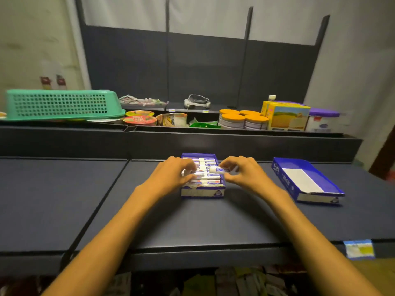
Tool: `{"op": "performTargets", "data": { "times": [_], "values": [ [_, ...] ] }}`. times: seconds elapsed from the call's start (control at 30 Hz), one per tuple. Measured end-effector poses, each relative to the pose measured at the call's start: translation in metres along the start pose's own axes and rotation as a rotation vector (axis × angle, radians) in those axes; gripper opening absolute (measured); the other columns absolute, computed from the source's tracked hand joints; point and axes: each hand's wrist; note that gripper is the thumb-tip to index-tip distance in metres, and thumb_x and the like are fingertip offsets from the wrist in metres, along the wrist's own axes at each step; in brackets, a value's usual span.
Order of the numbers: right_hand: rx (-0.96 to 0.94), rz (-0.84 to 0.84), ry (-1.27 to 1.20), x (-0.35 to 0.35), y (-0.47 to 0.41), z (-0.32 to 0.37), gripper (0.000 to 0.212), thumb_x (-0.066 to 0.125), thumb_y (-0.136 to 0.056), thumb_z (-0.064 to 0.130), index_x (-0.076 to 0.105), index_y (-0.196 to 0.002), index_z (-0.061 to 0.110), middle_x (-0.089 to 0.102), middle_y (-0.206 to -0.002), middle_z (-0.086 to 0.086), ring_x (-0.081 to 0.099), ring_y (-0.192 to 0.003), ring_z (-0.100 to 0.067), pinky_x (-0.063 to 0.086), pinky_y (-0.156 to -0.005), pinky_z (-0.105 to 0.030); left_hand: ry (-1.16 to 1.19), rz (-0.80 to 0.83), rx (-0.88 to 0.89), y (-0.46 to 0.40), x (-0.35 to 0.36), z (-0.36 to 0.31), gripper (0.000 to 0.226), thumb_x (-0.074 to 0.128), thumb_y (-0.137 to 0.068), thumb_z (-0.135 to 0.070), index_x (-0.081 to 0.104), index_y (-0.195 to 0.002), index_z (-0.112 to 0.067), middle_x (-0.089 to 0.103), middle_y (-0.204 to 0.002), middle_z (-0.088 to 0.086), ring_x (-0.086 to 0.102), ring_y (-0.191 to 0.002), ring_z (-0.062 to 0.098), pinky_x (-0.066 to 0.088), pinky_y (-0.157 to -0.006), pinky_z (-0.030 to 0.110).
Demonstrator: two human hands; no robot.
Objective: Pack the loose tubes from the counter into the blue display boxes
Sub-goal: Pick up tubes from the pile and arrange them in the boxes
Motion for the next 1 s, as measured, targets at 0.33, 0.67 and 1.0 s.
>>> {"op": "performTargets", "data": {
  "times": [0.33,0.67,1.0],
  "values": [
    [-0.067,0.052,-0.069,0.006,-0.018,-0.022,0.033,0.07,-0.086,0.035,0.061,-0.116,0.026,0.061,-0.111,0.005,0.058,-0.101,-0.01,0.049,-0.072,-0.018,-0.106,0.13,-0.128,-0.011,0.004,-0.012,0.027,0.073,-0.083,-0.037,0.07,-0.109,-0.029,0.059,-0.124,-0.002,0.051,-0.113,0.016,0.05,-0.085,0.033],
    [-0.079,0.103,-0.091,0.005,-0.024,-0.019,0.034,0.072,-0.086,0.03,0.063,-0.117,0.021,0.064,-0.113,0.003,0.056,-0.092,-0.006,0.044,-0.066,-0.013,-0.208,0.183,-0.112,-0.021,0.0,-0.017,0.027,0.075,-0.082,-0.029,0.073,-0.108,-0.023,0.066,-0.116,0.0,0.061,-0.099,0.018,0.054,-0.079,0.032],
    [-0.086,0.172,-0.056,0.006,-0.027,-0.008,0.034,0.07,-0.086,0.025,0.065,-0.118,0.016,0.064,-0.117,0.0,0.06,-0.098,-0.012,0.053,-0.077,-0.024,-0.231,0.273,-0.07,-0.022,-0.006,-0.016,0.032,0.069,-0.088,-0.025,0.069,-0.118,-0.015,0.06,-0.126,0.003,0.057,-0.112,0.02,0.052,-0.087,0.029]
  ]
}}
Point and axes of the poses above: each hand's wrist, its own y-axis away from the middle knuckle, its own x-axis out of the palm, z = x × y
